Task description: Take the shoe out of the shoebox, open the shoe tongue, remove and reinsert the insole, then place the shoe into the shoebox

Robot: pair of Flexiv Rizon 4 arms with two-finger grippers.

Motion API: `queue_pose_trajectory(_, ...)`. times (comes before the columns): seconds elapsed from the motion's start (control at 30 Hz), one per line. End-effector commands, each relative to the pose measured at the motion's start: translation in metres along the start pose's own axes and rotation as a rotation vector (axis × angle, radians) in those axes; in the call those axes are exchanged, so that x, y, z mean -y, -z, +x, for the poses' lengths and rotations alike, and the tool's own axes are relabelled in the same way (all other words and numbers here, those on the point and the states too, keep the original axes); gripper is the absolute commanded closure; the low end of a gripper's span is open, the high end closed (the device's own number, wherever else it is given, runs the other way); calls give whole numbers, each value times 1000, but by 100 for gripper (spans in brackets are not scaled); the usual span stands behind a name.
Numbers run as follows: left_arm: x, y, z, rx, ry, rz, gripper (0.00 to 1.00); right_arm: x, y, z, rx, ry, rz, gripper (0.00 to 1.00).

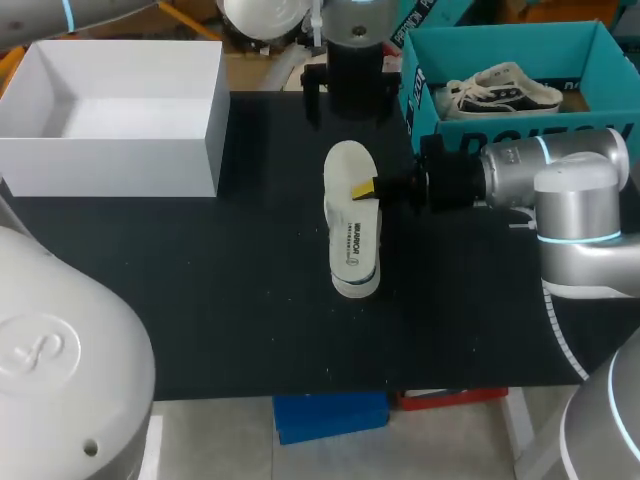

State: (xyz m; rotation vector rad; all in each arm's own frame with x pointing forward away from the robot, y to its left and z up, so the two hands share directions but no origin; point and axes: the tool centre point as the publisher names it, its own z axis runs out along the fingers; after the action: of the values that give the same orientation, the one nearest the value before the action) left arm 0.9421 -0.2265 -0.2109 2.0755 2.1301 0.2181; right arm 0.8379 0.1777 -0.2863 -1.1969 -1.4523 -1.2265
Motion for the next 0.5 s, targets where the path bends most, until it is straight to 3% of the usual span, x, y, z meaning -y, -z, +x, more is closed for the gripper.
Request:
queue_pose_trajectory(0.03, 4, 3, -2, -5, -5, -3, 0, 0, -1, 0, 0, -1, -1, 100)
queue_pose_trajectory(0.23, 31, 15, 0, -5, -4, -10, 0, 0, -1, 0, 0, -1, -1, 100)
queue_pose_trajectory(0.5, 90, 25, 4, 27, -20, 17, 0, 0, -1, 0, 0, -1, -1, 100)
